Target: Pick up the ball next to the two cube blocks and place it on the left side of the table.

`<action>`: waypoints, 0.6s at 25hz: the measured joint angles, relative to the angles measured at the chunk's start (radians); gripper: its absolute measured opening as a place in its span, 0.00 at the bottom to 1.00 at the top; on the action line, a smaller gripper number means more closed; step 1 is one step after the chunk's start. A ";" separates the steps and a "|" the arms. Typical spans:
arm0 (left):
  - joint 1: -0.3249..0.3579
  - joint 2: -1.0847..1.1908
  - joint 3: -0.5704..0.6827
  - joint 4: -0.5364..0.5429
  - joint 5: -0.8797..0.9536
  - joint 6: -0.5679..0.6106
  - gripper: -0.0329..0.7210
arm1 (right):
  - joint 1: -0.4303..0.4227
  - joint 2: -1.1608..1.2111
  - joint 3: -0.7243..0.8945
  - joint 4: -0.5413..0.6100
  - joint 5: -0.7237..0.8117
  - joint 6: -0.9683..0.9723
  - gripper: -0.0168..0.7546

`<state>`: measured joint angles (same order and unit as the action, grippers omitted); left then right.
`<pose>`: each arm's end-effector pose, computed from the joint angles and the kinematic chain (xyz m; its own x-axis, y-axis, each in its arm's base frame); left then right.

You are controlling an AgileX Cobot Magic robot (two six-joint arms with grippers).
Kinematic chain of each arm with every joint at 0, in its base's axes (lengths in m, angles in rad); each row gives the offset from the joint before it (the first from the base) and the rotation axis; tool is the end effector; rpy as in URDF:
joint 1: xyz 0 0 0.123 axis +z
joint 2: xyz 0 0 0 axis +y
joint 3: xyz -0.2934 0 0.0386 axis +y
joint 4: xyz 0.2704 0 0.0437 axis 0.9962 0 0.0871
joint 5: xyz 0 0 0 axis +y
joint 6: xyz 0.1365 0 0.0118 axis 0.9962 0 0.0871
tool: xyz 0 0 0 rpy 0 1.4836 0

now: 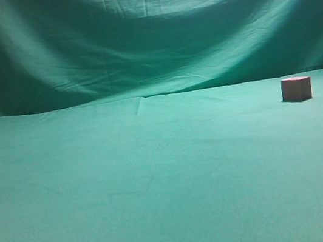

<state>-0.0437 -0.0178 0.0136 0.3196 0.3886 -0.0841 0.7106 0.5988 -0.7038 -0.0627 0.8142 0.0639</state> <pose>0.1075 0.0117 0.1636 -0.2842 0.2226 -0.9326 -0.0111 0.9718 0.2354 0.1215 0.0963 0.3123 -0.4539 -0.3632 -0.8137 -0.6142 0.7891 -0.0096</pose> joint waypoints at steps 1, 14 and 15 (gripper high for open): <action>0.000 0.000 0.000 0.000 0.000 0.000 0.04 | 0.000 -0.031 0.016 -0.016 -0.006 0.006 0.02; 0.000 0.000 0.000 0.000 0.000 0.000 0.04 | -0.422 -0.429 0.422 -0.065 -0.373 0.020 0.02; 0.000 0.000 0.000 0.000 0.000 0.000 0.04 | -0.457 -0.458 0.470 -0.065 -0.416 0.020 0.02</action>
<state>-0.0437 -0.0178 0.0136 0.3196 0.3886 -0.0841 0.2535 0.1409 -0.2340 -0.1279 0.3980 0.0834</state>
